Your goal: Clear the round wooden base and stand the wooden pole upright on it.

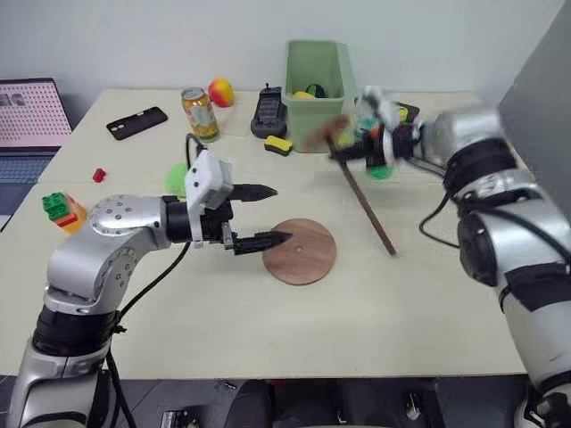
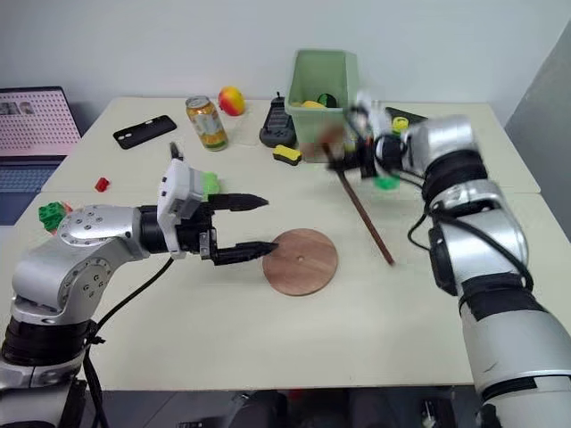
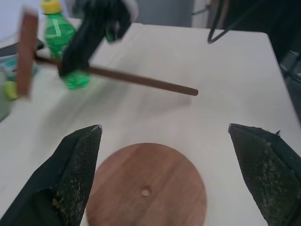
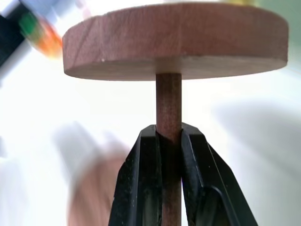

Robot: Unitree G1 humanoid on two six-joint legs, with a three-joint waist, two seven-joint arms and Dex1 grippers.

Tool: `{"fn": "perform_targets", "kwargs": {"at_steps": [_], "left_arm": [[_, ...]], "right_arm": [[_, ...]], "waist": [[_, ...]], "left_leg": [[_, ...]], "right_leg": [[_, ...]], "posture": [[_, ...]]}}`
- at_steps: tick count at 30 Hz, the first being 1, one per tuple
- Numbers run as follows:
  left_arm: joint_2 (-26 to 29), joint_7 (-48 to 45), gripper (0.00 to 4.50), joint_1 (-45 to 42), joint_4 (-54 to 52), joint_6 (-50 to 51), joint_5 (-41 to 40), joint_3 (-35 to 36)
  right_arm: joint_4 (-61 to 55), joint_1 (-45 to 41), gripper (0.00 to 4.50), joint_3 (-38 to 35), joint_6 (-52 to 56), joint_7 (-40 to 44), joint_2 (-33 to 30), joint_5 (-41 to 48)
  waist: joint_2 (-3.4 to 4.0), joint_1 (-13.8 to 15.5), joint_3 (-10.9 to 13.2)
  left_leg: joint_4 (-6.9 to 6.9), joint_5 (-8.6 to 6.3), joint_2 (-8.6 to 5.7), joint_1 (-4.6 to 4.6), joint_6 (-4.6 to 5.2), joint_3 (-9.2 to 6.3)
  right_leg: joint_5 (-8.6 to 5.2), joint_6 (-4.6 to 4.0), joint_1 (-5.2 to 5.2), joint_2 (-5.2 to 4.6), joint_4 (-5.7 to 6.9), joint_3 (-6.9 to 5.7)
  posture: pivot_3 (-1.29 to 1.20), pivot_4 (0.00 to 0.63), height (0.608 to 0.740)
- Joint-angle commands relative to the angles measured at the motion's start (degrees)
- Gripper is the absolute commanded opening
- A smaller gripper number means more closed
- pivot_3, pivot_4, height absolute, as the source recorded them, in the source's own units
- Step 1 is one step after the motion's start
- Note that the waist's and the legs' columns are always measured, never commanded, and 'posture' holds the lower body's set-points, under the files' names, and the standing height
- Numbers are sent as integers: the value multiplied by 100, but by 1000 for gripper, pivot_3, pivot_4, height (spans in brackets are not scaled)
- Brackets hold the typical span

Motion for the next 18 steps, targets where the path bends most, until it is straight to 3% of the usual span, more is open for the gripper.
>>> {"fn": "perform_targets", "kwargs": {"at_steps": [1, 4, 7, 9, 13, 18], "left_arm": [[-249, 452, 4500, 588, -585, -259, -110, 493], [-725, 1213, 4500, 1638, -1305, -77, -440, 961], [-880, 1436, 4500, 2387, -1960, -3, -724, 1171], [-908, 1450, 4500, 2838, -2202, -197, -602, 1168], [-977, 1475, 4500, 3499, -2227, -639, -260, 1226], [-999, 1437, 4500, 3763, -2199, -954, -190, 1125]], "right_arm": [[-2441, 767, 205, -881, 238, -917, 309, 739], [-4920, 2062, 205, -1402, 217, -2204, 1150, 1093], [-6144, 3042, 205, -1006, -718, -2521, 1562, 854], [-6492, 3539, 205, -602, -1516, -2638, 1758, 538], [-6829, 4074, 205, -193, -2140, -3035, 2173, 403], [-7020, 4430, 205, -70, -2117, -3479, 2483, 536]], "waist": [[-1, 8, -1], [-4, -6, -24], [-1, 14, -16], [7, 83, -12], [11, 81, -19], [12, 119, -18]], "left_leg": [[-2, -2, 1, -1, 3, 1], [0, -6, 7, -2, 6, -2], [4, -8, 6, -13, 9, -4], [9, -7, -1, -13, 7, -5], [10, -6, -4, 17, 7, 1], [5, -5, -2, 19, 5, -7]], "right_leg": [[0, 0, 0, -1, 0, 1], [0, 0, 8, -6, -2, 6], [1, 1, -7, -12, 8, 18], [1, 1, -10, -13, 18, 19], [2, -1, 14, -8, 21, 15], [2, -1, 18, -5, 18, 13]], "posture": [[0, 150, 740], [0, 150, 740], [0, 150, 740], [0, 150, 740], [0, 150, 740], [0, 150, 740]]}}
